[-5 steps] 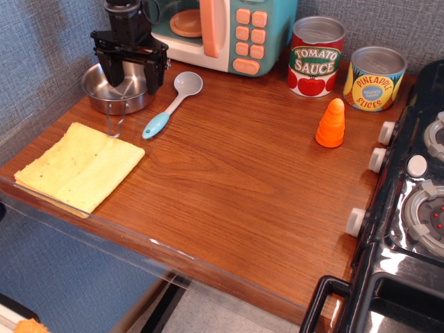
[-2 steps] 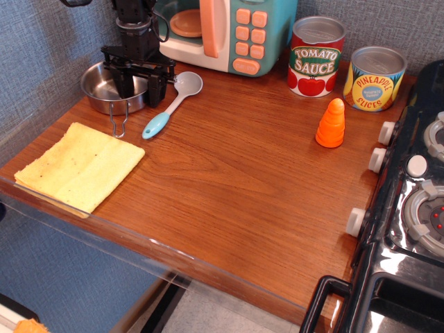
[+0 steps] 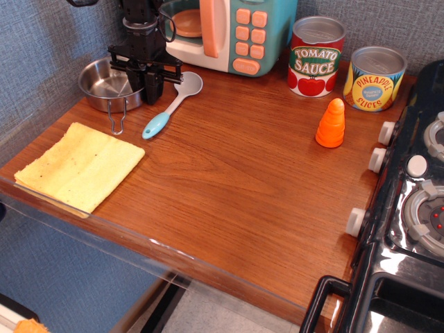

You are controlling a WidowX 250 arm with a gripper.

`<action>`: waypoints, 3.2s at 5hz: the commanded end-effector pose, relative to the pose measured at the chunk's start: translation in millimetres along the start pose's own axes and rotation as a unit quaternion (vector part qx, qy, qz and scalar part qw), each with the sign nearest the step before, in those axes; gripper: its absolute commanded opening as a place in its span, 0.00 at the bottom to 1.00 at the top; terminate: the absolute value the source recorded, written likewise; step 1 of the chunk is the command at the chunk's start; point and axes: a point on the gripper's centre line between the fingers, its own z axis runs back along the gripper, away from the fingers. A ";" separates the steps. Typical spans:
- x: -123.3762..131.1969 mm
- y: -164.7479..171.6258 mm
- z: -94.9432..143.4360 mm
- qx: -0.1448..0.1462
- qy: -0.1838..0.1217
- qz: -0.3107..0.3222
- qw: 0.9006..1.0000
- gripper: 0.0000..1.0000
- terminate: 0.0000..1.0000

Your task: Place the pot to the right of the ladle.

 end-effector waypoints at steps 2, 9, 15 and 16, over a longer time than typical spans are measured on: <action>-10.0 22.5 95.1 0.103 -0.103 0.061 0.987 0.00 0.00; -33.2 -171.6 40.0 0.014 -0.047 -0.180 0.982 0.00 0.00; -62.5 -116.7 134.2 -0.060 -0.104 -0.109 0.987 1.00 0.00; -73.8 -96.9 131.0 -0.065 -0.084 -0.089 0.990 1.00 0.00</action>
